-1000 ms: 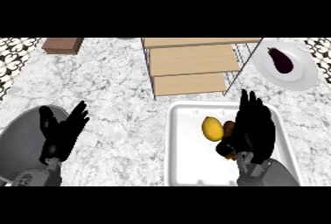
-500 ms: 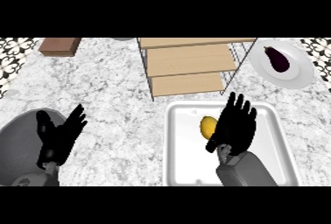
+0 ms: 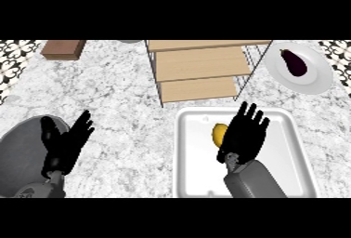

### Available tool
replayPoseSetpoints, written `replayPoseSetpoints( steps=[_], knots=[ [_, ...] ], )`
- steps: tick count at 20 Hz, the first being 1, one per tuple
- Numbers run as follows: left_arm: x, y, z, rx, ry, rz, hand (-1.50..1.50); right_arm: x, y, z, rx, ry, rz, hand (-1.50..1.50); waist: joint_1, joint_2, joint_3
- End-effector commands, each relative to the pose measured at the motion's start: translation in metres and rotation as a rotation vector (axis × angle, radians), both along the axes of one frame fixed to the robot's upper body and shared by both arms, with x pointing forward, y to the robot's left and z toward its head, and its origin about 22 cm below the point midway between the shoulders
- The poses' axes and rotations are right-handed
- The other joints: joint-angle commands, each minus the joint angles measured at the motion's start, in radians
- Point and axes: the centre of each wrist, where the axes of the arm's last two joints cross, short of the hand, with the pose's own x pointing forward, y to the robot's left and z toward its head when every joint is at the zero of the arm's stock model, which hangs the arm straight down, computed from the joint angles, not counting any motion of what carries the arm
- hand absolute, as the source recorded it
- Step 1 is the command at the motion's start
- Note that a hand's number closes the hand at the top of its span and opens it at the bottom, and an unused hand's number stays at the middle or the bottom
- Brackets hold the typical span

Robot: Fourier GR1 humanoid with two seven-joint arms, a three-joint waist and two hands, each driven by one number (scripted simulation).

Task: Pick the sweet potato from the tray and place it in the tiered shelf

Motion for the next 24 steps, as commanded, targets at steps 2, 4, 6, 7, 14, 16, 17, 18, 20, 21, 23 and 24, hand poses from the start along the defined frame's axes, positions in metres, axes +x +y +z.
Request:
replayPoseSetpoints(
  steps=[2,4,6,7,14,16,17,18,20,21,23,24],
  knots=[
    [0.003,0.003,0.007,0.000,-0.009,-0.003,0.00,0.008,0.009,-0.004,-0.058,0.050,-0.208,-1.50,0.002,0.000,0.000],
    [-0.002,0.005,0.003,-0.005,-0.020,0.009,0.00,-0.004,-0.003,-0.035,-0.086,0.075,-0.224,-1.50,0.000,0.000,0.000],
    [0.006,-0.007,0.010,0.002,-0.008,0.001,0.00,0.009,-0.002,-0.021,-0.086,0.054,-0.246,-1.50,0.000,0.000,0.001],
    [-0.003,0.003,-0.004,0.013,-0.004,0.012,0.00,0.004,0.003,-0.021,-0.096,0.052,-0.252,-1.50,0.000,0.000,0.000],
    [-0.004,-0.001,0.002,-0.006,-0.010,0.011,0.00,0.013,-0.023,-0.038,-0.144,0.041,-0.244,-1.50,-0.003,0.000,0.001],
    [-0.006,-0.007,-0.008,0.006,-0.001,0.014,0.00,0.002,-0.021,-0.055,-0.133,0.045,-0.222,-1.50,-0.005,0.000,0.001],
    [-0.005,0.004,-0.001,0.007,-0.008,0.000,0.00,0.002,-0.021,-0.058,-0.126,0.007,-0.209,-1.50,-0.004,0.000,0.001],
    [0.000,0.001,0.015,0.015,-0.005,0.002,0.00,0.022,-0.020,-0.042,-0.109,0.010,-0.225,-1.50,0.002,0.000,0.001],
    [-0.007,-0.011,-0.005,-0.005,0.003,0.019,0.00,0.001,-0.025,-0.061,-0.103,0.010,-0.196,-1.50,-0.006,-0.001,0.001],
    [0.004,0.001,0.000,0.010,0.012,0.006,0.00,0.019,-0.034,-0.042,-0.111,0.003,-0.185,-1.50,-0.009,0.000,0.000],
    [0.002,0.011,-0.004,0.005,0.002,0.013,0.00,0.016,-0.028,-0.065,-0.119,0.002,-0.193,-1.50,-0.004,0.001,0.000],
    [-0.004,-0.008,0.005,-0.001,0.003,0.004,0.00,0.020,-0.028,-0.065,-0.105,0.013,-0.197,-1.50,0.000,0.000,0.001]
  ],
)
